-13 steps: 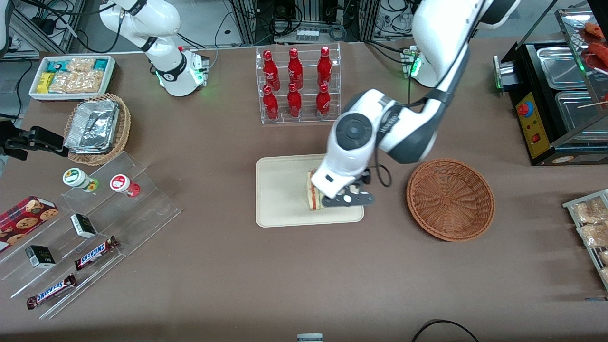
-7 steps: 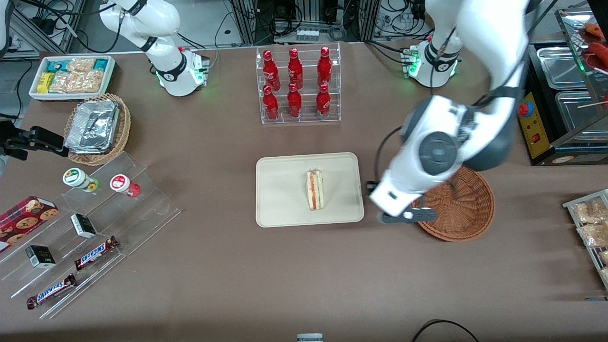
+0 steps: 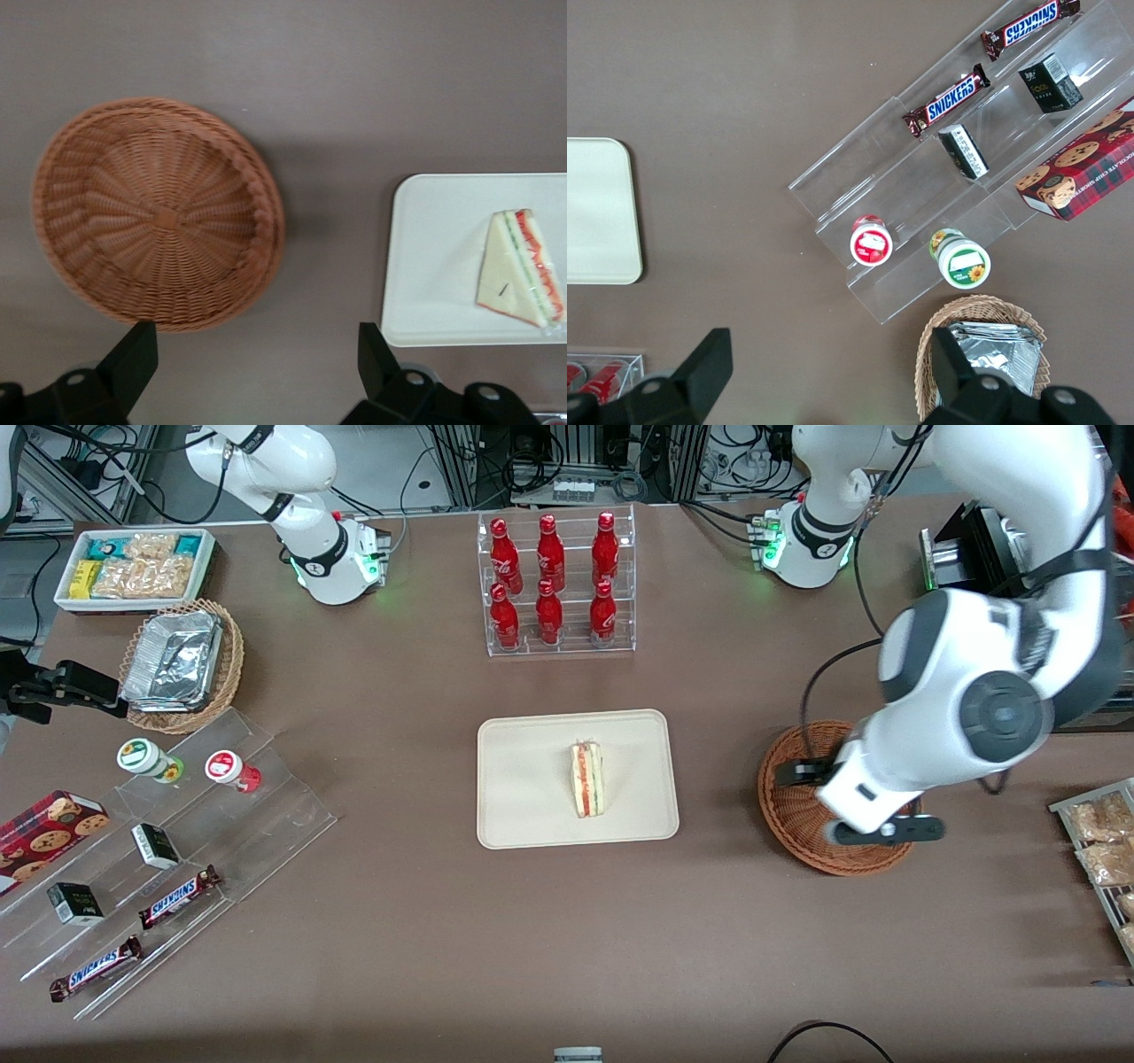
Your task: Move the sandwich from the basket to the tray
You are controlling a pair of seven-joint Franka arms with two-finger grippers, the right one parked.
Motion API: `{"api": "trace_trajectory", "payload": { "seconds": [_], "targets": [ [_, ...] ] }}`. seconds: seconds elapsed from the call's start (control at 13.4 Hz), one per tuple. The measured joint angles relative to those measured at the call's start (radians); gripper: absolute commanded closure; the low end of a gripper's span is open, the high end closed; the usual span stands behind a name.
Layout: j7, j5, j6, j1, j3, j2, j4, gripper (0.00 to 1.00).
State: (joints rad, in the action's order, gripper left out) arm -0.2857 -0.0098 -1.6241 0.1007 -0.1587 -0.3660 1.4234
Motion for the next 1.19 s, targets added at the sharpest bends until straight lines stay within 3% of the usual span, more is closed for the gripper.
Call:
{"api": "trace_trajectory", "payload": {
  "seconds": [0.6,1.19],
  "targets": [
    [0.096,0.0,0.023,-0.124,0.001,0.277,0.262,0.0],
    [0.121,0.042,0.089,-0.109,0.035,0.387,0.289,0.0]
  ]
}}
